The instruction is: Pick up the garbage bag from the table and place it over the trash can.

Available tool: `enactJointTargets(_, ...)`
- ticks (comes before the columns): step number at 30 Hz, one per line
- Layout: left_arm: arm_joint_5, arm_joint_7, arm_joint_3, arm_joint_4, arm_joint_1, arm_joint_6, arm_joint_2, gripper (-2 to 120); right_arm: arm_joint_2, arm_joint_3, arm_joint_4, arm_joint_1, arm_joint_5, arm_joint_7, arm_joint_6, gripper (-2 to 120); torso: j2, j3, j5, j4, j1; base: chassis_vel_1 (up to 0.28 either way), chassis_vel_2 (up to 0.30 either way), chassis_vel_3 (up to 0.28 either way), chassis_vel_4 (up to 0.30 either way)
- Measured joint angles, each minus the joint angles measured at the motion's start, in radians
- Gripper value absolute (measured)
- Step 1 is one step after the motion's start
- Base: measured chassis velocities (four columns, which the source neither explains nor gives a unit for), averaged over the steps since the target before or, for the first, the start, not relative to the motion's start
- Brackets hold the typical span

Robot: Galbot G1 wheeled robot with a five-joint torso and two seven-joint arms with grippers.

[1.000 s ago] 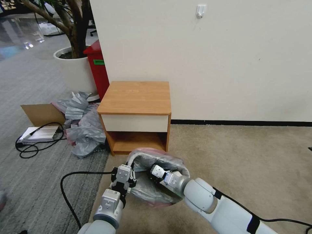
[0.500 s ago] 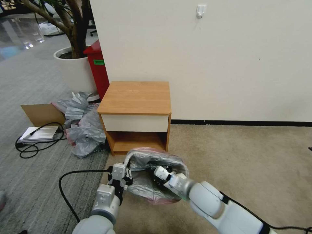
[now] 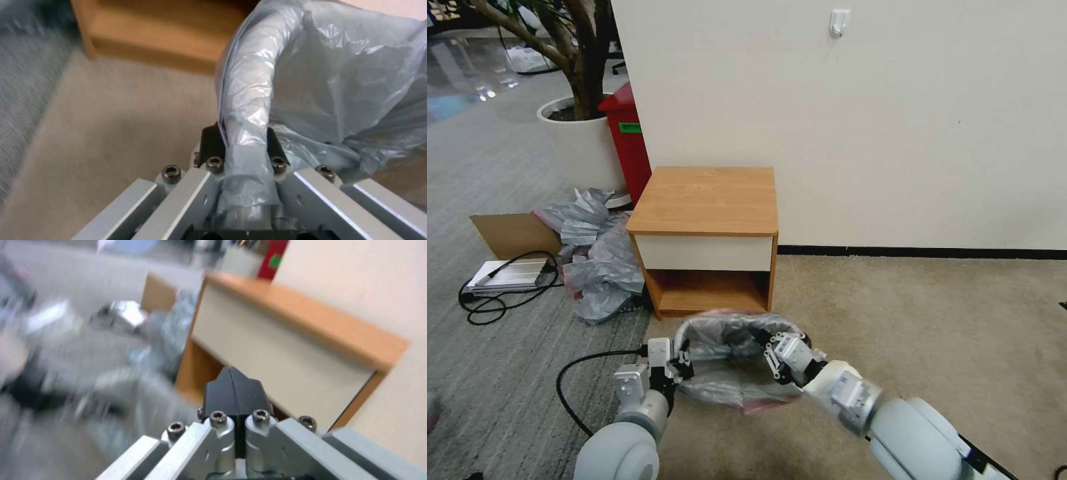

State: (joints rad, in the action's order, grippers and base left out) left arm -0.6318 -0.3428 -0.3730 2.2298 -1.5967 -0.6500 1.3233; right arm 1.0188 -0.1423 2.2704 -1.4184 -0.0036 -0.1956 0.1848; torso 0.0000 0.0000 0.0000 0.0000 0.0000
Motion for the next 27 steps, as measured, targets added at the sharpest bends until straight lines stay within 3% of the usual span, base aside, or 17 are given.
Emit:
enactJointTargets(4,-0.041,0.000,-0.002,-0.010,0.002,-0.047,-0.001,3,0.041,-0.014,0.000,-0.028,0.015,0.021,-0.040,2,0.000,0.000,0.0000,0.0000,0.000,0.000,0.000,0.000,0.000)
enactJointTargets(10,-0.044,0.025,-0.003,-0.058,-0.001,-0.081,-0.003,3,0.134,-0.032,-0.028,-0.069,0.028,0.035,-0.100,28,0.000,0.000,-0.0001,0.0000,0.000,0.000,0.000,0.000,0.000)
enactJointTargets(17,-0.039,0.039,-0.005,-0.076,-0.007,-0.083,-0.005,7,0.159,-0.034,-0.044,-0.076,0.029,0.035,-0.117,47,0.000,0.000,-0.0001,0.0000,0.000,0.000,0.000,0.000,0.000)
enactJointTargets(19,-0.036,0.041,-0.005,-0.085,-0.008,-0.082,-0.004,20,0.164,-0.033,-0.051,-0.080,0.029,0.033,-0.127,62,0.000,0.000,-0.0001,0.0001,0.000,0.000,0.000,0.000,0.000)
enactJointTargets(27,-0.032,0.042,-0.004,-0.087,-0.007,-0.077,-0.003,48,0.163,-0.033,-0.063,-0.076,0.033,0.032,-0.131,89,0.000,0.000,0.0000,0.0001,0.000,0.000,0.000,0.000,0.000)
